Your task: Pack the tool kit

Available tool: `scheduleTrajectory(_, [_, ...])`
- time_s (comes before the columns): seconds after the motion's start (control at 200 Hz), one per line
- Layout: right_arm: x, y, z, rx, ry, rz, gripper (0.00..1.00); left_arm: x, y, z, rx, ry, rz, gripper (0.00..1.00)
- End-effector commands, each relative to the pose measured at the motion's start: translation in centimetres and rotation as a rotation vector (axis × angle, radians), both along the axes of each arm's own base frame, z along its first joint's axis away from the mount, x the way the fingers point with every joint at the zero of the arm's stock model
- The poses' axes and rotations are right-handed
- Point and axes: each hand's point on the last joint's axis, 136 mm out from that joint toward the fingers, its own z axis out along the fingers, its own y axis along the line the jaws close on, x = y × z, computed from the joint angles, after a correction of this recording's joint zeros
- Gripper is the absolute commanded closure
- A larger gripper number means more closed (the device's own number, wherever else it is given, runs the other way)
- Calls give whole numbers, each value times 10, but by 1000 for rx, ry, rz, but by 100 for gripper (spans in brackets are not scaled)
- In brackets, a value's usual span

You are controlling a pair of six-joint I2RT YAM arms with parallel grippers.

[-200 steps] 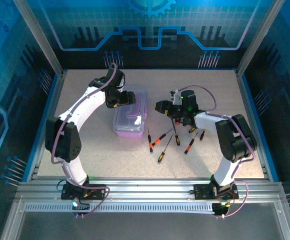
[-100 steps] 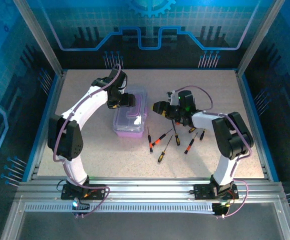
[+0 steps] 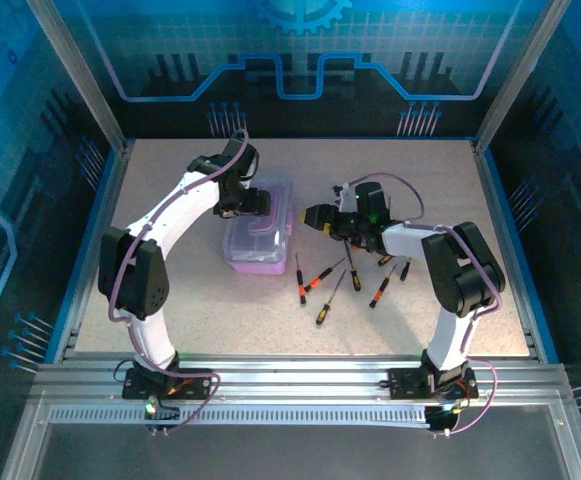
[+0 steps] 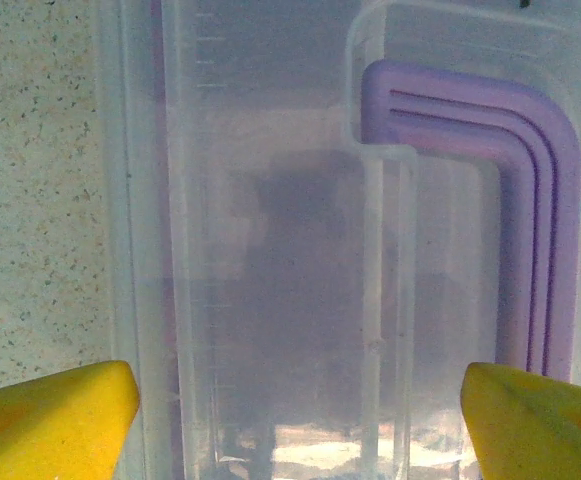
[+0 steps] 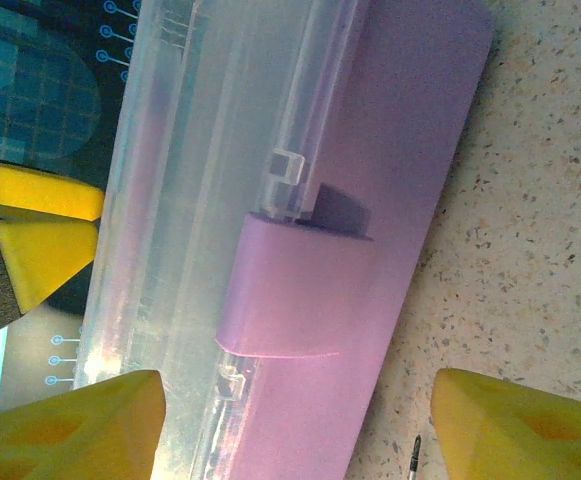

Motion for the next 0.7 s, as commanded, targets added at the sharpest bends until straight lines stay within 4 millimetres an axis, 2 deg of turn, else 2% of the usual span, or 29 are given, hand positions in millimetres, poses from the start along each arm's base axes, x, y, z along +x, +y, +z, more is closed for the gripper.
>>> scheduleTrajectory(0.0, [3,6,4,7,-20,21,28,-11,3,-6,20,42,-24,12])
scheduleTrajectory(0.21, [1,5,2,5,-16,20,28,-14,-6,3,-35,26,-46,10])
scheduleTrajectory(0.285, [1,5,2,5,-16,19,28,-15,-10,11,-58,15,-51,2])
scheduleTrajectory(0.34, [1,4,1,1,-11,10,28,-18,-15,19,-80,5,-65,1])
scheduleTrajectory(0.435, [2,2,3,-4,-16,0,28,-16,-10,26,-55,-32,-55,1])
scheduleTrajectory(0.57, [3,4,5,3,-18,-1,27,-15,1,15,18,-17,-45,1])
scheduleTrajectory(0.695, [4,6,5,15,-17,0,27,-15,1,-4,37,39,-53,1])
